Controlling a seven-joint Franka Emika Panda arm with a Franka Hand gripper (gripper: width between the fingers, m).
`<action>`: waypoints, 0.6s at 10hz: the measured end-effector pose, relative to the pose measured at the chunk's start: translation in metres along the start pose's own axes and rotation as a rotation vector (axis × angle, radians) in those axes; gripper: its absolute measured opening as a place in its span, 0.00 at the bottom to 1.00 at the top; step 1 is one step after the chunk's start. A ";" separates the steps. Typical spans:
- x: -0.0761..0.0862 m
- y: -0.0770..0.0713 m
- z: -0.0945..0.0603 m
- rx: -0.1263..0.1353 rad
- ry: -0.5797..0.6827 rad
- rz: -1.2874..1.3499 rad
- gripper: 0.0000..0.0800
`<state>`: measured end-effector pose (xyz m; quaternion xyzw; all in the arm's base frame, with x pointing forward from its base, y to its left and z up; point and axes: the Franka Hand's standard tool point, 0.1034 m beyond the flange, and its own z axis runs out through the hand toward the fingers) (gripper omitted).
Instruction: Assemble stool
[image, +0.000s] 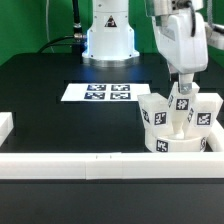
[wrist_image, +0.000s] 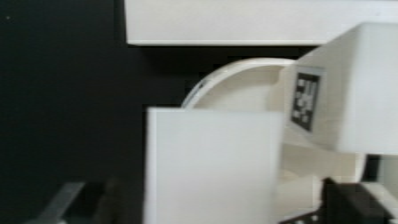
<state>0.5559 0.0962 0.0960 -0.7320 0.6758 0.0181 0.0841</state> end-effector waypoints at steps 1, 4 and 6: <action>-0.008 -0.003 -0.005 -0.005 -0.006 -0.042 0.79; -0.013 -0.005 -0.010 0.007 -0.012 -0.192 0.81; -0.013 -0.004 -0.010 0.004 -0.009 -0.373 0.81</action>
Offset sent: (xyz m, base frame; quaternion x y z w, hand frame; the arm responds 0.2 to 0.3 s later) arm 0.0000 0.0000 0.0000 0.0000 0.0000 -0.1938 0.9810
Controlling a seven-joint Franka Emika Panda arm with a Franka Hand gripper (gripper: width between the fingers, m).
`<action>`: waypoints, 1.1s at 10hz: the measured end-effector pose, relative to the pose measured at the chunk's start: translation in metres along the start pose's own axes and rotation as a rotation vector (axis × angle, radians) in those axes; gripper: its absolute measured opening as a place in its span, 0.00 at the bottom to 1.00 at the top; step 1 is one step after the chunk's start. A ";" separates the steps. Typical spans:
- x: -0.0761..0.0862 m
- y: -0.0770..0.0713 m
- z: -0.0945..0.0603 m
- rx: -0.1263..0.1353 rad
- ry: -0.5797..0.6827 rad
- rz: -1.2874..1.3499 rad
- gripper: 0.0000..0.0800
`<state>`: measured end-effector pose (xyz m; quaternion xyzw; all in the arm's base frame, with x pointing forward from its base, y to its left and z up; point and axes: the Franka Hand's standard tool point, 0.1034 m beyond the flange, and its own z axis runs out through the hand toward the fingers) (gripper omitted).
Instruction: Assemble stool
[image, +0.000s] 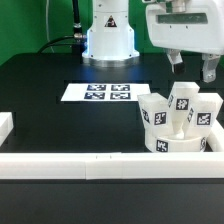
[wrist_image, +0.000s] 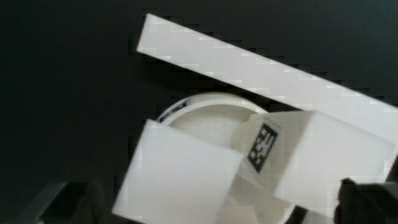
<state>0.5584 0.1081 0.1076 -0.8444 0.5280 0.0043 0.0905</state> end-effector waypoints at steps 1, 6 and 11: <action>-0.002 0.001 0.000 -0.028 0.008 -0.171 0.81; 0.001 -0.005 -0.002 -0.041 0.011 -0.672 0.81; 0.002 -0.003 0.000 -0.084 0.007 -1.308 0.81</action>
Offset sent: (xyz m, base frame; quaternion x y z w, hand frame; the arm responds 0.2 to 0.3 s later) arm 0.0172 0.0136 0.0026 0.0050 -0.0490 -0.3203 0.9460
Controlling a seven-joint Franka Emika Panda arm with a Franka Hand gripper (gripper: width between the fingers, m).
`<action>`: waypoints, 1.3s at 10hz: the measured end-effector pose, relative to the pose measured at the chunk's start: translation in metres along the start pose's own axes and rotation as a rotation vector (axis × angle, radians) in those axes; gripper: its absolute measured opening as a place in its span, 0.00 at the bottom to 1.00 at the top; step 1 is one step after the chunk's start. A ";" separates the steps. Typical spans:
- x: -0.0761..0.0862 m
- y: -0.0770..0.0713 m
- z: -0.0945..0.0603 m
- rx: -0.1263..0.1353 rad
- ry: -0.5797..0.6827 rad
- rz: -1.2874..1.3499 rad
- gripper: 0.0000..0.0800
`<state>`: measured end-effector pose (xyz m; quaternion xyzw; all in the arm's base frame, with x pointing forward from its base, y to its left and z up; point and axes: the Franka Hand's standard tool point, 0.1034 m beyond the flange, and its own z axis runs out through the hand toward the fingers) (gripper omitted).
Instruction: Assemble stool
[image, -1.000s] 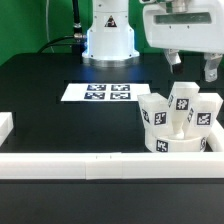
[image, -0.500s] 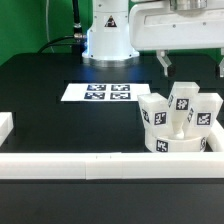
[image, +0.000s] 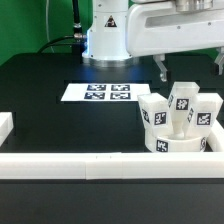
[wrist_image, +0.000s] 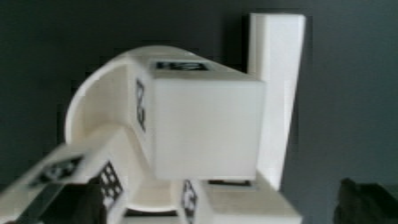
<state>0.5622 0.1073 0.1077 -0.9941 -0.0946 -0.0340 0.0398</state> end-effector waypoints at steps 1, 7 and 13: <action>-0.001 -0.004 0.001 0.002 0.000 -0.087 0.81; 0.002 0.003 0.001 -0.071 0.013 -0.589 0.81; -0.008 0.005 0.009 -0.116 -0.051 -1.000 0.81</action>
Offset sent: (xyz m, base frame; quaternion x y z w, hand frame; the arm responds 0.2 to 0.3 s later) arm 0.0000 0.0000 0.0000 0.0000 0.0000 -0.1938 0.9810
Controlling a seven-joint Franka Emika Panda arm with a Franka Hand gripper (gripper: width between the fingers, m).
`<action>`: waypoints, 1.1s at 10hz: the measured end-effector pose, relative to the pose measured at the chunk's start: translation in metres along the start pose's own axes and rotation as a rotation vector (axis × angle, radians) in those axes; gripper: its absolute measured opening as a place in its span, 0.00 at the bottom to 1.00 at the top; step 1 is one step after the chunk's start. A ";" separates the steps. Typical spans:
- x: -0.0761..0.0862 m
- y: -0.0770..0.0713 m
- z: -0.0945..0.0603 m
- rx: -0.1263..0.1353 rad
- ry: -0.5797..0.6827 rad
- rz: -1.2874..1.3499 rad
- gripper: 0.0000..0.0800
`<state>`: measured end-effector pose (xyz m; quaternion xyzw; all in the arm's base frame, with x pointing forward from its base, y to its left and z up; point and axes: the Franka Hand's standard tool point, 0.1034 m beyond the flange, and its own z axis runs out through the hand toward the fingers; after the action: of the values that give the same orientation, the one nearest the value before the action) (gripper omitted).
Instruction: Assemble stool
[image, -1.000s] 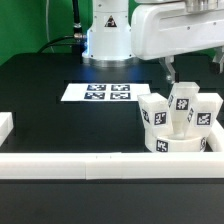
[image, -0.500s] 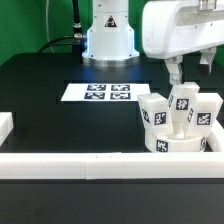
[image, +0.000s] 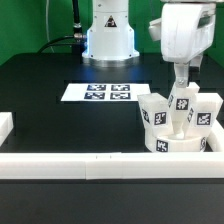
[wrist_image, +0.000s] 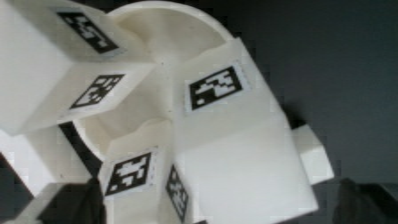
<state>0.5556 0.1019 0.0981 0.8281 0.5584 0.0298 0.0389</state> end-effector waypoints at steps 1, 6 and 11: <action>-0.001 -0.001 0.001 -0.002 -0.007 -0.050 0.81; -0.008 -0.004 0.010 -0.003 -0.053 -0.309 0.81; -0.011 -0.003 0.011 -0.004 -0.058 -0.274 0.41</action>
Offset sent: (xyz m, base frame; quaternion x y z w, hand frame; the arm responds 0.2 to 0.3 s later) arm -0.0044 0.0078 -0.0086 0.0091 -0.0057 -0.1868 0.9823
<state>0.5499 0.0929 0.0865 0.7446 0.6647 0.0013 0.0607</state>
